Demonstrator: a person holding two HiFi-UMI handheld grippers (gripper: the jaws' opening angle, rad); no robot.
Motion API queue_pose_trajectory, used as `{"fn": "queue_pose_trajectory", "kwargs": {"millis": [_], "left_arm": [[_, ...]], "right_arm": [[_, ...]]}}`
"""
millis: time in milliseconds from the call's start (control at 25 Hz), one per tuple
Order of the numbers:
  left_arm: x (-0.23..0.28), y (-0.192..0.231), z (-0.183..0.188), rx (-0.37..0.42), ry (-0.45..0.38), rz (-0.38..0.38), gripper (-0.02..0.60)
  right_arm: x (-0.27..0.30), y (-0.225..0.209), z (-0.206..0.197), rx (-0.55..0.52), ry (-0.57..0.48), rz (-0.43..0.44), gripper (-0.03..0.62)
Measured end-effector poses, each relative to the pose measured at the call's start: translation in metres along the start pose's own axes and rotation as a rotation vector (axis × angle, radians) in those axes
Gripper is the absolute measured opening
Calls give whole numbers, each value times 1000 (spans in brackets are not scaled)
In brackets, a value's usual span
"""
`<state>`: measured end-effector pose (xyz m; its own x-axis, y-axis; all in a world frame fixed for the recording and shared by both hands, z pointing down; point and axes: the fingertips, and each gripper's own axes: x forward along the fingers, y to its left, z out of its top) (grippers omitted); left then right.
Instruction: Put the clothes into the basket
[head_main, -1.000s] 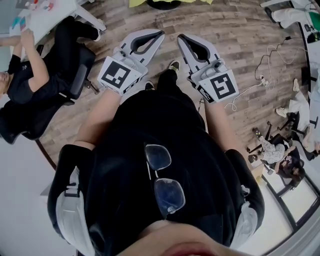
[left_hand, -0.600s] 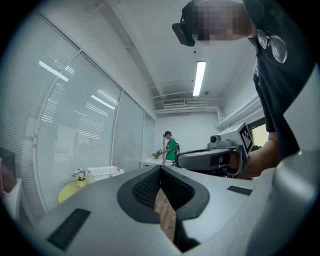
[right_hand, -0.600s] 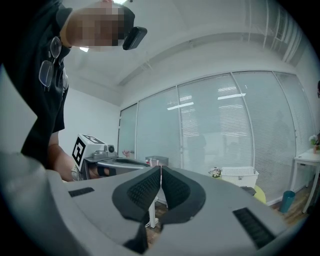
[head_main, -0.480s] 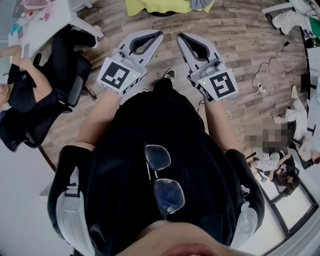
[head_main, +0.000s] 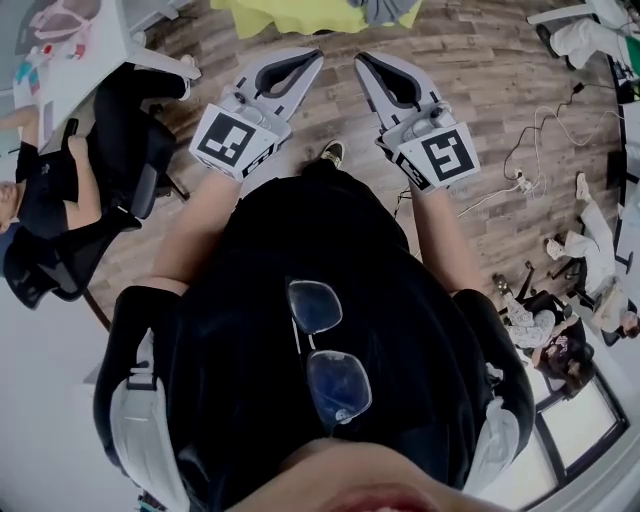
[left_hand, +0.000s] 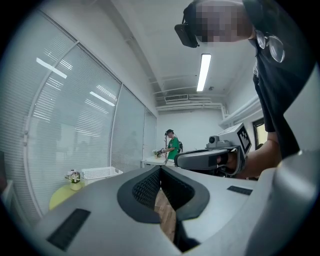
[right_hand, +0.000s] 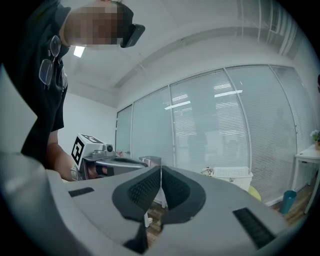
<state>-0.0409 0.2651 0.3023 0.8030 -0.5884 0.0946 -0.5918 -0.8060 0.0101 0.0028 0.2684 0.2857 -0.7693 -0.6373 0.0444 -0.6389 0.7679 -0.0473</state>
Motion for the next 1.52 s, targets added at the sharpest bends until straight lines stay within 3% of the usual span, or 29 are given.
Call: {"fn": "queue_pose_trajectory", "kwargs": {"millis": [680, 1520], "left_arm": [[63, 24, 4, 2, 0, 31, 11], [133, 161, -1, -8, -7, -141, 11]], "right_arm": [[7, -71, 4, 4, -19, 20, 25], [122, -165, -9, 32, 40, -144, 25]]}}
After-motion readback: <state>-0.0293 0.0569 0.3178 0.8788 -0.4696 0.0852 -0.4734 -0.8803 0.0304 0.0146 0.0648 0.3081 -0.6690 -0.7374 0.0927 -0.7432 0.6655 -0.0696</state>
